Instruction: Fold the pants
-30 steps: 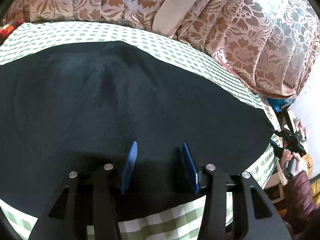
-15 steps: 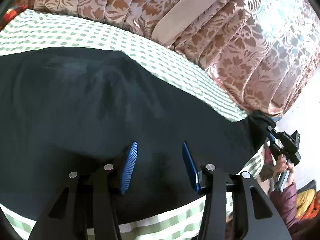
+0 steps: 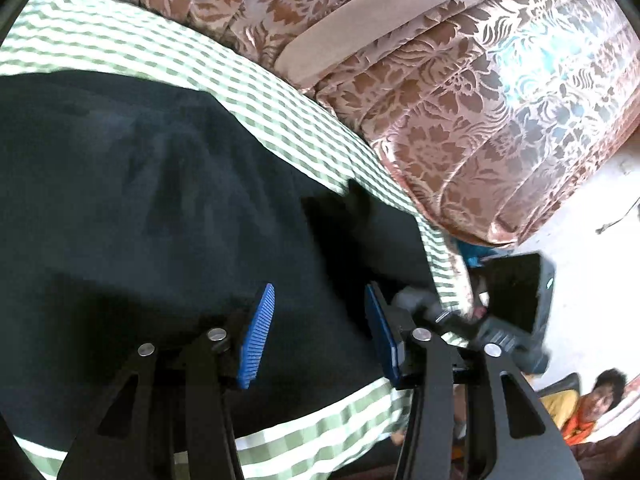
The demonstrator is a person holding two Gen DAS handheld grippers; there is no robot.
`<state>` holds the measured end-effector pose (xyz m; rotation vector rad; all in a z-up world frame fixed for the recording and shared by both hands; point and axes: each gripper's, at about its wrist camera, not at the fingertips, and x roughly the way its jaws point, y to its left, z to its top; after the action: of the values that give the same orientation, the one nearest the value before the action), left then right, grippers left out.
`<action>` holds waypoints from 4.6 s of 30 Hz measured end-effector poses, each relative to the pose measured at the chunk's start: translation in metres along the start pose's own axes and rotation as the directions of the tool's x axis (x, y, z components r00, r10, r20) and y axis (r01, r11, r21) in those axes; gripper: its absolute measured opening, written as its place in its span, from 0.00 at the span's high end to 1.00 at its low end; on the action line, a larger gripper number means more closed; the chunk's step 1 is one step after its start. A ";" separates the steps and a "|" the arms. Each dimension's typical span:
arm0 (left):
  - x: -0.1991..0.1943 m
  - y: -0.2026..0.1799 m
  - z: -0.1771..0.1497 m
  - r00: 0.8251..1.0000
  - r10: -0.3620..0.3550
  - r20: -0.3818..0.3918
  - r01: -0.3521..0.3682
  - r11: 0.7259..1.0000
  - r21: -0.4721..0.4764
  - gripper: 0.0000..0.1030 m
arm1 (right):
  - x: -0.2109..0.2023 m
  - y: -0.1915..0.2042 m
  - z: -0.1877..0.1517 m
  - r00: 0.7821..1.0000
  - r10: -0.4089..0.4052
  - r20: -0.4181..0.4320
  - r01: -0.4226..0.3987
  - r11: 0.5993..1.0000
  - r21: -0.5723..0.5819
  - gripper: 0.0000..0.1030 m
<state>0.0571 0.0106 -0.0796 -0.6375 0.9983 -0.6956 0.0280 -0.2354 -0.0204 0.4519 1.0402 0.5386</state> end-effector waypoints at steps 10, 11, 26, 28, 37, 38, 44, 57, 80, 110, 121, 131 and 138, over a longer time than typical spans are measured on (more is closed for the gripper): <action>0.032 -0.002 0.015 0.985 -0.144 -0.094 0.132 0.983 -0.132 0.33 | -0.018 0.014 -0.026 0.992 0.109 -0.068 -0.118 0.981 -0.151 0.38; 0.036 -0.003 0.015 0.983 -0.150 -0.102 0.135 0.980 -0.143 0.31 | -0.025 0.009 -0.028 0.993 0.101 -0.054 -0.108 0.984 -0.141 0.38; 0.083 -0.039 0.015 0.977 0.072 -0.201 -0.069 0.997 0.018 0.81 | -0.146 -0.112 -0.071 0.951 -0.275 0.141 0.236 0.941 0.244 0.79; 0.076 -0.047 0.016 0.984 0.078 -0.157 -0.066 0.995 0.076 0.83 | -0.142 -0.118 -0.073 0.951 -0.271 0.151 0.218 0.930 0.295 0.81; 0.057 -0.034 0.000 0.976 0.162 -0.145 -0.125 0.964 0.233 0.83 | -0.114 -0.105 -0.059 0.956 -0.268 0.123 0.238 0.947 0.215 0.82; 0.058 -0.023 -0.004 0.976 0.163 -0.145 -0.130 0.968 0.213 0.83 | -0.111 -0.105 -0.060 0.953 -0.281 0.110 0.255 0.945 0.205 0.81; 0.043 -0.002 -0.002 0.986 0.128 -0.106 -0.120 0.990 0.077 0.67 | -0.112 -0.104 -0.063 0.947 -0.304 0.101 0.284 0.943 0.175 0.78; 0.022 -0.052 -0.017 0.986 0.128 -0.106 -0.110 0.982 0.156 0.66 | -0.096 -0.057 -0.029 0.963 -0.224 0.150 0.218 0.974 0.054 0.77; 0.013 -0.053 -0.040 0.972 0.224 -0.072 -0.194 0.937 0.290 0.88 | -0.065 -0.060 -0.037 0.984 -0.168 0.054 0.167 0.986 0.018 0.74; 0.003 -0.061 -0.033 0.937 0.329 0.116 -0.349 0.893 0.284 0.65 | -0.009 -0.020 0.051 0.927 -0.303 0.220 0.325 0.943 -0.073 0.46; -0.034 -0.045 -0.032 0.862 0.459 0.217 -0.502 0.834 0.229 0.56 | 0.070 0.043 0.022 0.975 -0.221 0.015 0.218 0.948 -0.233 0.64; -0.044 -0.025 -0.030 0.848 0.482 0.222 -0.519 0.840 0.159 0.57 | 0.114 0.062 0.002 0.914 -0.396 0.092 0.398 0.824 -0.404 0.60; -0.050 -0.018 -0.033 0.825 0.520 0.223 -0.553 0.824 0.125 0.56 | 0.112 0.076 -0.009 0.895 -0.427 0.130 0.437 0.784 -0.441 0.43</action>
<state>0.0048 0.0326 -0.0537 -0.2221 0.8754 -0.2143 0.0499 -0.1060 -0.0560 -0.2090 0.9159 0.3450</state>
